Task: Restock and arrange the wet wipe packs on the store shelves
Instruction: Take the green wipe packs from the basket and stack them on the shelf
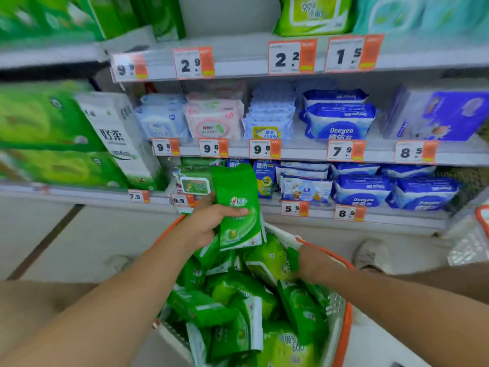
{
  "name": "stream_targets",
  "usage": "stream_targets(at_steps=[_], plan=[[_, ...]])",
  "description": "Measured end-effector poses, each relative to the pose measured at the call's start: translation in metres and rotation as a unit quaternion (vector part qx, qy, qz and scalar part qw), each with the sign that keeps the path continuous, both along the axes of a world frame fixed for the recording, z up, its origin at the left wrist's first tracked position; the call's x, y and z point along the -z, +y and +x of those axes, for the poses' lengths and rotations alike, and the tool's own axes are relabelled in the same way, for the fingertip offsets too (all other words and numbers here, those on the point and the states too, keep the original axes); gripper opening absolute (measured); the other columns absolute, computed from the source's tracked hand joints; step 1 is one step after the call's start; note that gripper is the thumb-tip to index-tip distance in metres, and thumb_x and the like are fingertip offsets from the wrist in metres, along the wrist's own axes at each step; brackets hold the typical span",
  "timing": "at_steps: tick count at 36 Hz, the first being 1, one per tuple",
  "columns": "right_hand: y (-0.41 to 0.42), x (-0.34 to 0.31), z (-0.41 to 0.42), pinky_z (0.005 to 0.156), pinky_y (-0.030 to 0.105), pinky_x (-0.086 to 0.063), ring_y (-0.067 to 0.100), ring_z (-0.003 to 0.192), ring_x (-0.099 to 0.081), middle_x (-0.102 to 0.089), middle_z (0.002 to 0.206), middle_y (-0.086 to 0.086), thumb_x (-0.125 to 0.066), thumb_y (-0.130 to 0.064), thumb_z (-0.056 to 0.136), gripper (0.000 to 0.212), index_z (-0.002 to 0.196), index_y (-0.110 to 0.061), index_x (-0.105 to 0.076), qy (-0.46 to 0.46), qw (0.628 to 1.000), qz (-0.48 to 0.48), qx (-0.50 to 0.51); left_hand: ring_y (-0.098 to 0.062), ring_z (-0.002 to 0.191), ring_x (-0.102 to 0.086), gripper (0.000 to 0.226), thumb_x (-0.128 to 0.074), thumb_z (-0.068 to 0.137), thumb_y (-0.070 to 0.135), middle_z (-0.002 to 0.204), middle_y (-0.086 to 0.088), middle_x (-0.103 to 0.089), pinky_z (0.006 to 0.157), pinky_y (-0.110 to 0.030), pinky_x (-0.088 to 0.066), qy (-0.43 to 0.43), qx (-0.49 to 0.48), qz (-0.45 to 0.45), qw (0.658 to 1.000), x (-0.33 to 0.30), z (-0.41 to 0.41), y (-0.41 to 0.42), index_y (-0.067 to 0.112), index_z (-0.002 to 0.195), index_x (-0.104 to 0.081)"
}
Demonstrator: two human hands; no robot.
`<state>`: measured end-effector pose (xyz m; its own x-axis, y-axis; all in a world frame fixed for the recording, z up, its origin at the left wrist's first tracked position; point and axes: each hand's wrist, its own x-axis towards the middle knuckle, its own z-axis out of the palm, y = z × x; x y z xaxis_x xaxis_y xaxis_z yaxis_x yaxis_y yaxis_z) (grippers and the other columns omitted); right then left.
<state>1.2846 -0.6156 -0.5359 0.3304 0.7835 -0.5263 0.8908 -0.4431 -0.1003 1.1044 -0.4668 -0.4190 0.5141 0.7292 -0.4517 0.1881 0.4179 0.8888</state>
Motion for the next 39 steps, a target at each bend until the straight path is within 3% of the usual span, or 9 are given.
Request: stream_targets(at_steps=[4, 10, 15, 20, 27, 31, 32, 36, 39], plan=[[0.013, 0.013, 0.012, 0.091, 0.035, -0.052, 0.027, 0.111, -0.065, -0.064, 0.123, 0.012, -0.051, -0.011, 0.096, 0.028, 0.124, -0.006, -0.056, -0.037, 0.999, 0.020, 0.033, -0.028, 0.099, -0.072, 0.068, -0.082, 0.059, -0.006, 0.106, -0.010, -0.075, 0.091, -0.047, -0.056, 0.002, 0.001, 0.015, 1.000, 0.004, -0.004, 0.006, 0.011, 0.121, -0.058], [0.048, 0.010, 0.063, 0.080, 0.034, -0.052, 0.022, 0.086, -0.063, -0.067, 0.105, 0.010, -0.052, -0.011, 0.096, 0.014, 0.103, -0.008, -0.065, -0.018, 0.997, 0.052, 0.048, -0.025, 0.102, -0.070, 0.048, -0.076, 0.077, -0.005, 0.110, -0.008, -0.074, 0.097, -0.046, -0.053, 0.000, -0.011, 0.025, 1.000, 0.010, -0.011, 0.024, 0.015, 0.117, -0.059], [0.096, -0.092, 0.082, 0.070, 0.034, -0.050, 0.032, 0.089, -0.067, -0.067, 0.094, 0.021, -0.058, -0.018, 0.096, 0.021, 0.083, -0.003, -0.064, 0.099, 0.981, 0.129, 0.108, -0.025, 0.103, -0.070, 0.059, -0.081, 0.075, 0.007, 0.112, -0.006, -0.074, 0.100, -0.048, -0.051, 0.019, -0.004, 0.062, 0.998, 0.000, -0.013, 0.056, 0.013, 0.128, -0.056], [0.124, -0.221, 0.064, 0.043, 0.022, -0.052, 0.016, 0.047, -0.065, -0.067, 0.059, 0.008, -0.059, -0.002, 0.091, 0.009, 0.082, -0.002, -0.062, 0.390, 0.849, 0.261, 0.242, -0.023, 0.095, -0.073, 0.050, -0.077, 0.082, 0.008, 0.110, -0.006, -0.074, 0.087, -0.040, -0.058, -0.005, -0.033, 0.128, 0.991, -0.044, 0.006, 0.088, 0.012, 0.127, -0.057], [0.144, -0.253, 0.040, 0.039, 0.019, -0.040, 0.018, 0.063, -0.056, -0.070, 0.089, 0.005, -0.059, -0.012, 0.087, 0.012, 0.076, -0.014, -0.063, 0.562, 0.725, 0.293, 0.270, -0.019, 0.096, -0.073, 0.044, -0.072, 0.088, 0.011, 0.105, 0.001, -0.075, 0.080, -0.036, -0.060, -0.103, -0.002, 0.125, 0.987, -0.081, 0.037, 0.076, 0.022, 0.126, -0.052], [0.160, -0.242, 0.044, 0.051, 0.024, -0.038, 0.017, 0.057, -0.048, -0.060, 0.070, 0.008, -0.061, -0.010, 0.080, 0.011, 0.070, -0.014, -0.060, 0.530, 0.756, 0.305, 0.234, -0.025, 0.098, -0.072, 0.038, -0.069, 0.090, 0.011, 0.108, -0.005, -0.074, 0.078, -0.039, -0.060, -0.148, -0.018, 0.101, 0.984, -0.081, 0.056, 0.072, 0.017, 0.124, -0.053], [0.162, -0.247, 0.049, 0.058, 0.027, -0.041, 0.023, 0.066, -0.053, -0.064, 0.074, 0.011, -0.064, -0.011, 0.073, 0.001, 0.073, -0.011, -0.065, 0.517, 0.768, 0.309, 0.218, -0.026, 0.097, -0.072, 0.037, -0.069, 0.090, 0.011, 0.109, -0.006, -0.074, 0.076, -0.039, -0.060, -0.147, -0.026, 0.109, 0.983, -0.085, 0.059, 0.076, 0.016, 0.124, -0.053], [0.170, -0.278, 0.091, 0.101, 0.043, -0.049, 0.040, 0.112, -0.064, -0.069, 0.119, 0.023, -0.066, -0.009, 0.064, 0.048, 0.108, 0.010, -0.069, 0.520, 0.803, 0.264, 0.128, -0.018, 0.093, -0.072, 0.036, -0.067, 0.092, 0.012, 0.111, -0.002, -0.073, 0.061, -0.028, -0.055, -0.132, -0.032, 0.167, 0.977, -0.106, 0.054, 0.110, 0.020, 0.124, -0.052], [0.170, -0.285, 0.111, 0.085, 0.036, -0.060, 0.032, 0.093, -0.073, -0.072, 0.106, 0.025, -0.085, -0.017, 0.053, 0.056, 0.101, 0.008, -0.072, 0.514, 0.822, 0.237, 0.070, -0.012, 0.098, -0.070, 0.040, -0.067, 0.092, 0.012, 0.111, 0.006, -0.072, 0.081, -0.033, -0.058, -0.115, -0.020, 0.197, 0.973, -0.113, 0.039, 0.130, 0.027, 0.125, -0.051]])
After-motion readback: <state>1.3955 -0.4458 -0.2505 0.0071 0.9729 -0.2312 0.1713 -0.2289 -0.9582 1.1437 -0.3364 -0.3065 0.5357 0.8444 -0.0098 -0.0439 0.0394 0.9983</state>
